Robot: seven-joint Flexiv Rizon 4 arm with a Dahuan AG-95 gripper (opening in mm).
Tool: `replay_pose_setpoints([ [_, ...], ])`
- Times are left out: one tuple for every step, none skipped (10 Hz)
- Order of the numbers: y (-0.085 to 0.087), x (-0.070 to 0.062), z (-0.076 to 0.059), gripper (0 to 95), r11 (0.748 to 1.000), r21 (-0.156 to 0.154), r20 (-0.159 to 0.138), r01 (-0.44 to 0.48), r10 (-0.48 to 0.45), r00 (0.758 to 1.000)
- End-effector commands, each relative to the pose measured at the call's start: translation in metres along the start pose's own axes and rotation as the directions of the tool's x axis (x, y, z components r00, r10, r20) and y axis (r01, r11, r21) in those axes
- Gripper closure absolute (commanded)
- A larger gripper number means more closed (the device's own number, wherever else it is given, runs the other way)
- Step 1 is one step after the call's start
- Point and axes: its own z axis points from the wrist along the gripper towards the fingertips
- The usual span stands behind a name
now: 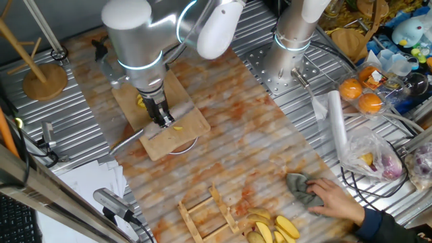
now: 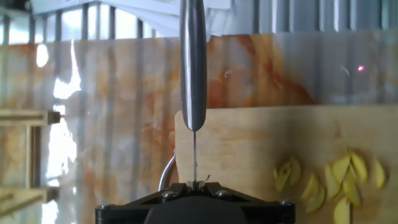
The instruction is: Chop the potatoes
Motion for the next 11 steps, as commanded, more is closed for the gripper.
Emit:
replay_pose_setpoints([
  [0.044,-0.007,-0.008,95.0,1.0,-0.009,-0.031,0.028,-0.028,0.999],
  [0.076,-0.009,-0.01,95.0,1.0,0.0,-0.029,0.0,0.0,1.0],
  [0.102,-0.01,-0.01,95.0,1.0,0.002,-0.022,-0.022,0.022,1.0],
  [0.138,-0.014,-0.007,95.0,0.997,0.003,-0.012,-0.073,0.073,0.997],
  [0.151,-0.016,-0.004,95.0,0.995,0.004,-0.006,-0.095,0.095,0.995],
  [0.173,-0.019,0.004,95.0,0.992,0.006,0.01,-0.122,0.122,0.992],
  [0.173,-0.019,0.004,95.0,0.992,0.008,0.006,-0.125,0.125,0.992],
  [0.173,-0.019,0.004,95.0,0.993,0.007,0.005,-0.12,0.12,0.993],
  [0.173,-0.019,0.004,95.0,0.995,0.022,0.004,-0.096,0.096,0.995],
  [0.173,-0.019,0.004,95.0,0.999,0.01,-0.001,-0.049,0.049,0.999],
  [0.173,-0.019,0.004,95.0,1.0,0.005,0.0,0.0,0.0,1.0],
])
